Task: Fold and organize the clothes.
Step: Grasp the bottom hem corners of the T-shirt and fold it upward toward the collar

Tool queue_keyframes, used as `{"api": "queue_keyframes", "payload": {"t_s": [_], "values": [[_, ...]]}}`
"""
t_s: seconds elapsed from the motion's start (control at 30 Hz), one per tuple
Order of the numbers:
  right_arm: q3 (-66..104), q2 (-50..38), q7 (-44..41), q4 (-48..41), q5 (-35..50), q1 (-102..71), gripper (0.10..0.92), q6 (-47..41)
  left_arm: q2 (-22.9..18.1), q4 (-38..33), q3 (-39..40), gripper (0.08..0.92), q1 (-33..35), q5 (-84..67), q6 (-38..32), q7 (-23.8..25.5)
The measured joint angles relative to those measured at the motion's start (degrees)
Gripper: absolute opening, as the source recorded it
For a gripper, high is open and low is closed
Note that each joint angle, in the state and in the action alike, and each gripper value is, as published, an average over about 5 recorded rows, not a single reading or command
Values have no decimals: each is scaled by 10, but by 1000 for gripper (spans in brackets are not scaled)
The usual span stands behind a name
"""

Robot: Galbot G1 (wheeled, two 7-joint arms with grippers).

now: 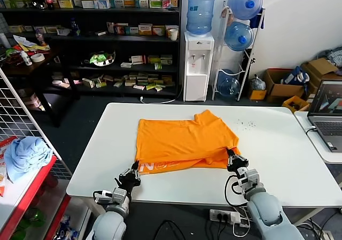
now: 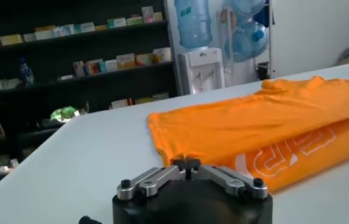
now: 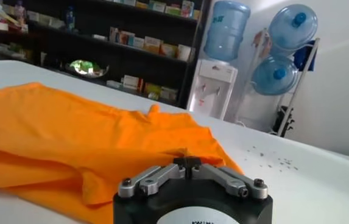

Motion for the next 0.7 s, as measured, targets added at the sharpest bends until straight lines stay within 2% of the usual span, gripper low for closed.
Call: {"api": "queue_keyframes", "payload": {"t_s": [0.3,0.53,0.7], "values": [[4,-10,-6,14,21,-6,556,-41,0,5,0,443,-2,2,-54,-1],[24,-27,-7,61,34,-44,754,-72,4,-23,-4,651,16,-16,-51,-7],[33,-30,-7,74,36,-60,819,-82,-3,-40,-8,774,28,-42,-35,-17]]}}
